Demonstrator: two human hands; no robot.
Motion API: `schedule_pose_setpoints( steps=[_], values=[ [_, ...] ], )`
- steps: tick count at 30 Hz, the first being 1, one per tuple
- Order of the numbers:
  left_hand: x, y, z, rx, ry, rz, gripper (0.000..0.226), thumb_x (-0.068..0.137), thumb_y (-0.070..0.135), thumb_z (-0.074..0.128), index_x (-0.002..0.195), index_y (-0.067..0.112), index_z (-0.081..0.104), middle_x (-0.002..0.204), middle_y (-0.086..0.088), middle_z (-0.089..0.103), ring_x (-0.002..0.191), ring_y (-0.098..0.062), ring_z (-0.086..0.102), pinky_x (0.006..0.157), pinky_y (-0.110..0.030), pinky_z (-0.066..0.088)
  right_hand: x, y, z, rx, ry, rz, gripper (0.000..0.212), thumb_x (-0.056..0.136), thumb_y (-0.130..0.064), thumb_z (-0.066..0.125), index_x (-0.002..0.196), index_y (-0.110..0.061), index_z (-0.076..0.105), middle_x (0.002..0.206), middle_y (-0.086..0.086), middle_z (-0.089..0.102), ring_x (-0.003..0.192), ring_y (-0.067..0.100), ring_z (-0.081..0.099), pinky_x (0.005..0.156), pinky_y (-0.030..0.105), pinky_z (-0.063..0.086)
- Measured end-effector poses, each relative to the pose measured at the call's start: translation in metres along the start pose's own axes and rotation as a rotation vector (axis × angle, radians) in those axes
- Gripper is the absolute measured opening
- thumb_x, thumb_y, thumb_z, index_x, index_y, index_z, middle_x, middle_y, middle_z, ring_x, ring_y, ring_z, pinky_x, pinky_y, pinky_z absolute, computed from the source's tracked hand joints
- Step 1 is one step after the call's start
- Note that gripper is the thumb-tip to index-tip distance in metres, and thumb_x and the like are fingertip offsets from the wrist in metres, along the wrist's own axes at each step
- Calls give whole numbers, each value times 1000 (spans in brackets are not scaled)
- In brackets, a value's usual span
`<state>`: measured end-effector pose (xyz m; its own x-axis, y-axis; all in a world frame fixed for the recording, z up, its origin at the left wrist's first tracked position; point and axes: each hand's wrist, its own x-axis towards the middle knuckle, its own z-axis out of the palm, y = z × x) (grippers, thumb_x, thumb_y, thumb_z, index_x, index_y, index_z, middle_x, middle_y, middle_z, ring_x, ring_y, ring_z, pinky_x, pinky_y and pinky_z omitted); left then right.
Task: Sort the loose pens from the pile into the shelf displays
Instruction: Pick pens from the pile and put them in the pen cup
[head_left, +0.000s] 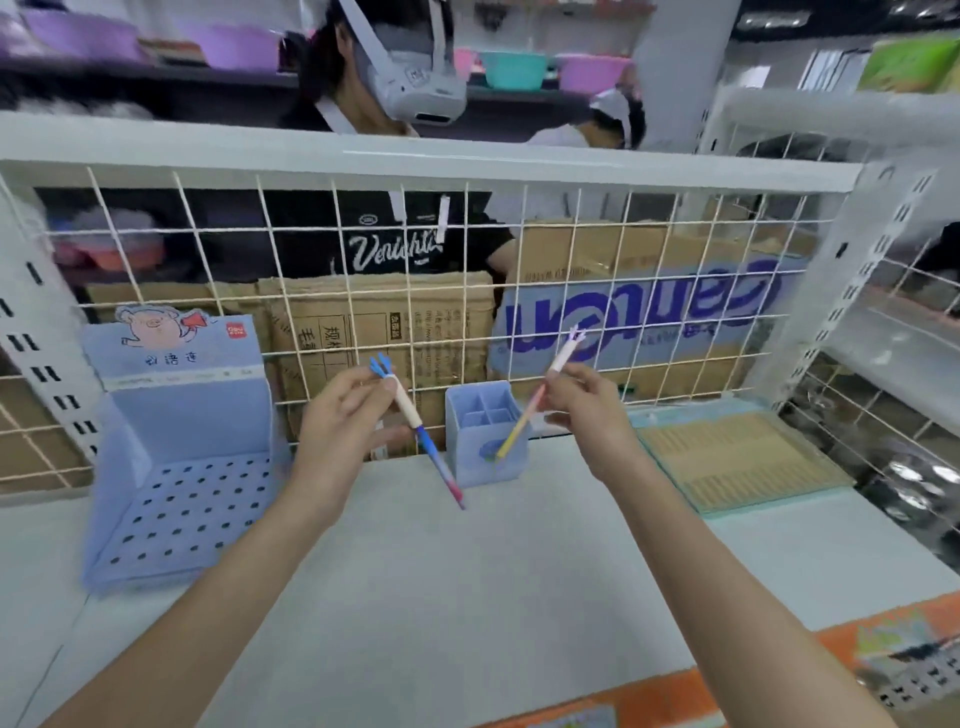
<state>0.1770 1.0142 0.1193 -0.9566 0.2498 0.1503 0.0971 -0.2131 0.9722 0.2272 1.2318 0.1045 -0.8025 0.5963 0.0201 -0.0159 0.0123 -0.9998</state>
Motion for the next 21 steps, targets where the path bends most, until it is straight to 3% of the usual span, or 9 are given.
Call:
schedule_pose_setpoints(
  steps=[3,5,10,15,21],
  values=[
    [2,-7,14,-10,60,-1,8,93,9,53,96,9,60,94,-4,68,78,-14,65,64,-21,56,16,-4,-7,54,14,-22,8,95,-12,51,92,-6,56,72,7,63,62,13,62,54,19,48],
    [4,-11,23,-8,96,-10,15,93,9,53,106,3,57,99,-7,67,83,-17,64,64,-21,57,27,-7,-10,91,30,-48,11,95,-10,51,84,-9,56,71,5,65,56,7,64,54,18,49],
    [10,-14,35,31,149,19,18,93,8,53,109,0,56,96,-5,68,83,-20,64,65,-22,57,43,-5,-4,10,4,-153,7,93,-10,53,87,-13,55,79,10,67,61,3,63,55,10,46],
    [18,-12,36,36,194,38,9,93,8,53,101,5,57,95,-6,69,76,-8,68,67,-25,58,43,17,4,-212,-104,-190,9,93,-14,54,86,-10,58,71,2,66,70,13,62,73,26,49],
    [32,-15,38,40,217,104,10,94,9,53,94,17,59,90,-1,69,78,-8,68,68,-25,58,41,36,-2,-387,-182,-263,31,95,-22,52,75,-5,69,75,4,68,71,13,60,66,26,43]
  ],
)
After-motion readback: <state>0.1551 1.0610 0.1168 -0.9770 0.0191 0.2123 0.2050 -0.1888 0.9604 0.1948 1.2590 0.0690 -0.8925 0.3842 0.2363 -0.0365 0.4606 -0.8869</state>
